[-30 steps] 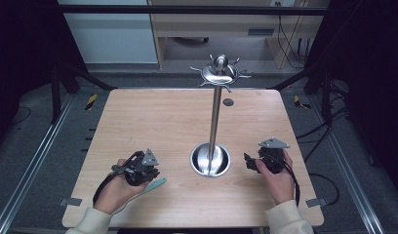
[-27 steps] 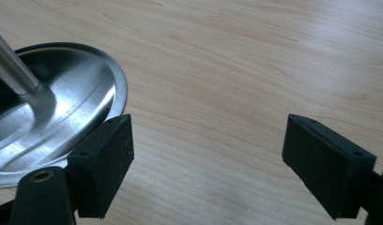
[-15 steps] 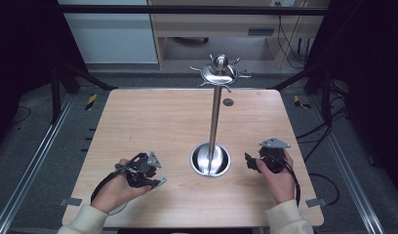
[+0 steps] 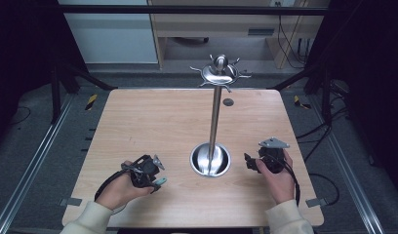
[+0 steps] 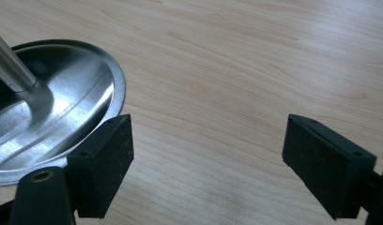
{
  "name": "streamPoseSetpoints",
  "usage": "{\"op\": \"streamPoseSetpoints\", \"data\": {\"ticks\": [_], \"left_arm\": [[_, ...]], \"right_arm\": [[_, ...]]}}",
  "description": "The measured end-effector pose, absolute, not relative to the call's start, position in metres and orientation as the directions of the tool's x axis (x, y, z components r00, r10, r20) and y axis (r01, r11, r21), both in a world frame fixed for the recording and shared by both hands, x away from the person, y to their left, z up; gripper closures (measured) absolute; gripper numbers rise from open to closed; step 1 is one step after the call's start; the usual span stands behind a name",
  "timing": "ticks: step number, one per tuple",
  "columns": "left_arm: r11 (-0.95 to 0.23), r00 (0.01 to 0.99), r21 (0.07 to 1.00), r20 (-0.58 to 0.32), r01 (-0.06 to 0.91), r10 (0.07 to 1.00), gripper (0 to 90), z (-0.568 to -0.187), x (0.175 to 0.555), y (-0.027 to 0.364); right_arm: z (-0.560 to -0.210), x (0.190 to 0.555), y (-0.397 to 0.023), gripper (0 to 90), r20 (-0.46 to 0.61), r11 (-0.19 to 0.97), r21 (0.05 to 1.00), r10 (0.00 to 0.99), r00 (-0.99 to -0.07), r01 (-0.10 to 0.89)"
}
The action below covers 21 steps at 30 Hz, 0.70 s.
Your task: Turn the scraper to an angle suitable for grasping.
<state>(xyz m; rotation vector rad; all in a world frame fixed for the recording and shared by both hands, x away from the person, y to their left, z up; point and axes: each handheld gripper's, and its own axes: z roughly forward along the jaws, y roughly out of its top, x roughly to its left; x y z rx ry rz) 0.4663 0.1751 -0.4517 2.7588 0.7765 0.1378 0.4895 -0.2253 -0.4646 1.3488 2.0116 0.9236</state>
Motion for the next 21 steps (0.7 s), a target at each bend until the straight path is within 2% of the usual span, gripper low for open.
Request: {"op": "streamPoseSetpoints", "data": {"ticks": [14, 21], "left_arm": [[-0.813, 0.84, 0.24, -0.027, 0.531, 0.541, 60.2, -0.46, 0.478, 0.174], [-0.807, 0.835, 0.235, -0.042, 0.541, 0.548, 63.2, -0.462, 0.483, 0.176]], "right_arm": [[-0.465, 0.49, -0.226, 16.9, -0.062, 0.264, 0.784, 0.933, -0.353, 0.562], [-0.465, 0.49, -0.226, 16.8, -0.061, 0.266, 0.782, 0.933, -0.355, 0.563]]}}
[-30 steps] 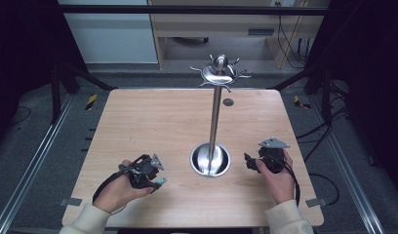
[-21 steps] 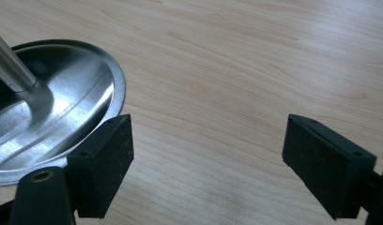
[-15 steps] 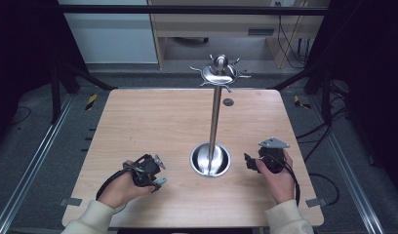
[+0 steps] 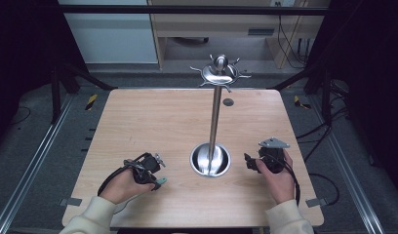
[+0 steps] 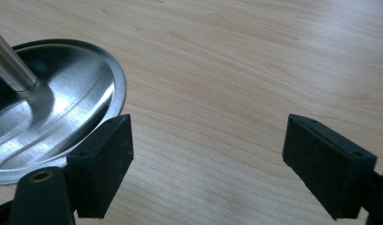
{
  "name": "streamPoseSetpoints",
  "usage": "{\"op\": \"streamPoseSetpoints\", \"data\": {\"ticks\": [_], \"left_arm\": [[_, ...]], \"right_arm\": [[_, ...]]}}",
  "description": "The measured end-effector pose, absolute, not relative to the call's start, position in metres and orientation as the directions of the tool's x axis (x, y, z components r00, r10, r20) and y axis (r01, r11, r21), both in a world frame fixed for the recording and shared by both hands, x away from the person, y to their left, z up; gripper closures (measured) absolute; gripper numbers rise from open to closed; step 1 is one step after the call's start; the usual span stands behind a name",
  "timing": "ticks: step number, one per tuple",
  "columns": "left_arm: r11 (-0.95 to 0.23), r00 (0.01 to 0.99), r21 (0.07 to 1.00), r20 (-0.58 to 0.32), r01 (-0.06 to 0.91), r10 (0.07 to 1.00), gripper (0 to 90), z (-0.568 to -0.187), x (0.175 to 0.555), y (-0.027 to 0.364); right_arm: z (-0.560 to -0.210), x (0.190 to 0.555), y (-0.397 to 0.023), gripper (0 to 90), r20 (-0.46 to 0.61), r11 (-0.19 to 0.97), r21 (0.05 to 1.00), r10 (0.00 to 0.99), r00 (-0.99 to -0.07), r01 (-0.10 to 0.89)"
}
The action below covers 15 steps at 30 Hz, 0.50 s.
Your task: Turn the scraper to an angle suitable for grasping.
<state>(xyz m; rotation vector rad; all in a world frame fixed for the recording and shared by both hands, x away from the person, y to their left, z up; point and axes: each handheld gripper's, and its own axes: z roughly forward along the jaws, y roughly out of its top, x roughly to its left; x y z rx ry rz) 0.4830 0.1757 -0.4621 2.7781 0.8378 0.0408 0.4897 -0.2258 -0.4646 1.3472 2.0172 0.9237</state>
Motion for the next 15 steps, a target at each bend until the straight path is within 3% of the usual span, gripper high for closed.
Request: {"op": "streamPoseSetpoints", "data": {"ticks": [15], "left_arm": [[-0.825, 0.849, 0.222, -0.02, 0.519, 0.528, 72.4, -0.4634, 0.483, 0.1707]], "right_arm": [[-0.4648, 0.4896, -0.2254, 16.8, -0.065, 0.27, 0.782, 0.932, -0.358, 0.562]]}}
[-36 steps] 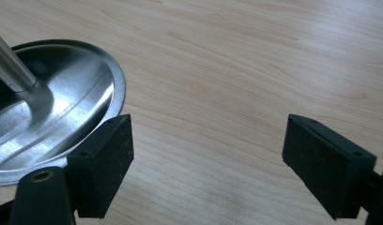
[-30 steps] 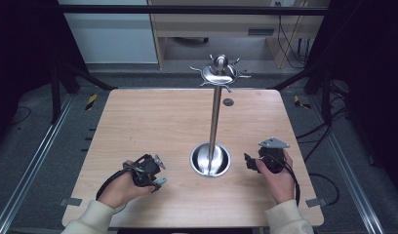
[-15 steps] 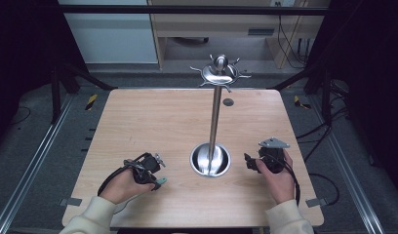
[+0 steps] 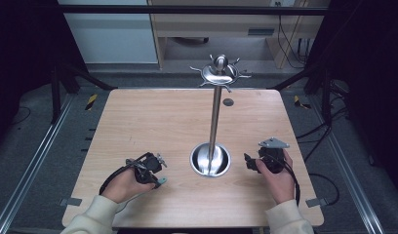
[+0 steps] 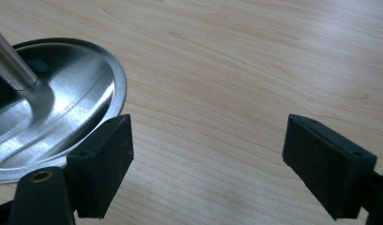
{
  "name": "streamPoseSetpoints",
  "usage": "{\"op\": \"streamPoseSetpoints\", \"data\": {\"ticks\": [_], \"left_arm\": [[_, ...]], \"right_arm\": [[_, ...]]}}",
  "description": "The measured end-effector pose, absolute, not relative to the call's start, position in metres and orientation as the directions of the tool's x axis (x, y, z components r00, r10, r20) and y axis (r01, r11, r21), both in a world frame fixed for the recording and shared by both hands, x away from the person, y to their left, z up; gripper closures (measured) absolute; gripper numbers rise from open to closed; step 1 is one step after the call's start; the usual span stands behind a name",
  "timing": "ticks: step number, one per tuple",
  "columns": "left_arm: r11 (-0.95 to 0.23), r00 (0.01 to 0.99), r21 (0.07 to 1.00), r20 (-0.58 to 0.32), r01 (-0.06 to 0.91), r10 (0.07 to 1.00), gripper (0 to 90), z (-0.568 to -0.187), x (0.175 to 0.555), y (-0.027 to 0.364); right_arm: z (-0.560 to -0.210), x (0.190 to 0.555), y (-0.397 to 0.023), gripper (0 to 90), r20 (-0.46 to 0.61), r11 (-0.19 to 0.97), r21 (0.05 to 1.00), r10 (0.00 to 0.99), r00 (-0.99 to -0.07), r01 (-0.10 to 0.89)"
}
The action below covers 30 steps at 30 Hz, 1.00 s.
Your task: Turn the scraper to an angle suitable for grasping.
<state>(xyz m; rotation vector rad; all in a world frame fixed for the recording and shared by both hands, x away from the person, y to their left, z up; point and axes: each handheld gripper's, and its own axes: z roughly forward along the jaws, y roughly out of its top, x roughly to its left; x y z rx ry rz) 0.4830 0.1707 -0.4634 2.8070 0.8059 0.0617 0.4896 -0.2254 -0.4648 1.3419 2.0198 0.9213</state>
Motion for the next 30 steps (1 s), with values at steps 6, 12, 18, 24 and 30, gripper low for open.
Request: {"op": "streamPoseSetpoints", "data": {"ticks": [6, 12, 18, 24, 30], "left_arm": [[-0.83, 0.853, 0.235, 0.006, 0.506, 0.522, 73.4, -0.464, 0.479, 0.17], [-0.8, 0.839, 0.318, 0.026, 0.509, 0.544, 73.6, -0.448, 0.473, 0.18], [-0.741, 0.817, 0.437, 0.023, 0.511, 0.576, 73.7, -0.428, 0.467, 0.191], [-0.718, 0.812, 0.483, 0.024, 0.501, 0.583, 73.7, -0.42, 0.464, 0.195], [-0.691, 0.806, 0.534, 0.03, 0.487, 0.591, 73.7, -0.411, 0.46, 0.199]], "right_arm": [[-0.465, 0.49, -0.225, 16.9, -0.072, 0.276, 0.78, 0.931, -0.359, 0.562], [-0.466, 0.49, -0.225, 16.9, -0.071, 0.277, 0.777, 0.931, -0.359, 0.565], [-0.466, 0.49, -0.223, 16.8, -0.075, 0.286, 0.774, 0.928, -0.366, 0.565], [-0.466, 0.491, -0.223, 16.8, -0.073, 0.286, 0.776, 0.926, -0.37, 0.562], [-0.467, 0.491, -0.222, 16.8, -0.078, 0.292, 0.775, 0.924, -0.374, 0.56]]}}
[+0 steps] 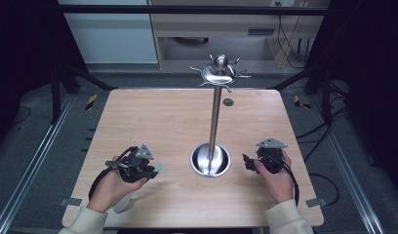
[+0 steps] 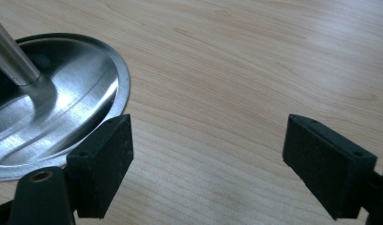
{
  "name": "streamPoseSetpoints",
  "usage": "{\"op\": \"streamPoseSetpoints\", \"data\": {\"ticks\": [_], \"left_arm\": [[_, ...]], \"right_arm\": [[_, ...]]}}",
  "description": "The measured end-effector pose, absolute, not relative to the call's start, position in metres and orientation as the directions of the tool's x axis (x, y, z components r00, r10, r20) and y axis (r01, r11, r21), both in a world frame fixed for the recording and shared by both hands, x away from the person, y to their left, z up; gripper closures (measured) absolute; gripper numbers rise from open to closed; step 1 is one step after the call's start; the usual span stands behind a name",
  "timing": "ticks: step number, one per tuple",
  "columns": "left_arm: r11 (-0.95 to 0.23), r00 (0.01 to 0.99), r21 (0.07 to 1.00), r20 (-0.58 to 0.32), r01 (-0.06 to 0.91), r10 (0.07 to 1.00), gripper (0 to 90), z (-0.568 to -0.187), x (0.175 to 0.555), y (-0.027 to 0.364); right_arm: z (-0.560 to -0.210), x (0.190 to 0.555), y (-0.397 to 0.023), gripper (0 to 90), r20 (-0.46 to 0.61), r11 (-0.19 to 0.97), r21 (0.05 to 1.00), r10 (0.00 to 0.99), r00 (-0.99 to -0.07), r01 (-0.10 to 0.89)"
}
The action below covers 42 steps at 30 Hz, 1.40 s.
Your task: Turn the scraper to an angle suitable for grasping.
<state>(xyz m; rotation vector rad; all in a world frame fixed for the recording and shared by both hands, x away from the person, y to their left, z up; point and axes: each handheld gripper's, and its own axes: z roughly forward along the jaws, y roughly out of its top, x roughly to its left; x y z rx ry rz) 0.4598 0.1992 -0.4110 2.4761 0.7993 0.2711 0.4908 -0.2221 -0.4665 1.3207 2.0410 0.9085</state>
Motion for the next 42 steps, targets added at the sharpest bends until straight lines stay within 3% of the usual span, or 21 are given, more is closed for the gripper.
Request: {"op": "streamPoseSetpoints", "data": {"ticks": [19, 42], "left_arm": [[-0.607, 0.776, 0.655, 0.05, 0.45, 0.629, 73.8, -0.375, 0.444, 0.218], [-0.567, 0.775, 0.718, 0.061, 0.404, 0.629, 73.8, -0.347, 0.443, 0.214]], "right_arm": [[-0.467, 0.491, -0.218, 16.6, -0.085, 0.307, 0.77, 0.918, -0.388, 0.559], [-0.468, 0.491, -0.218, 16.3, -0.085, 0.309, 0.774, 0.915, -0.394, 0.553]]}}
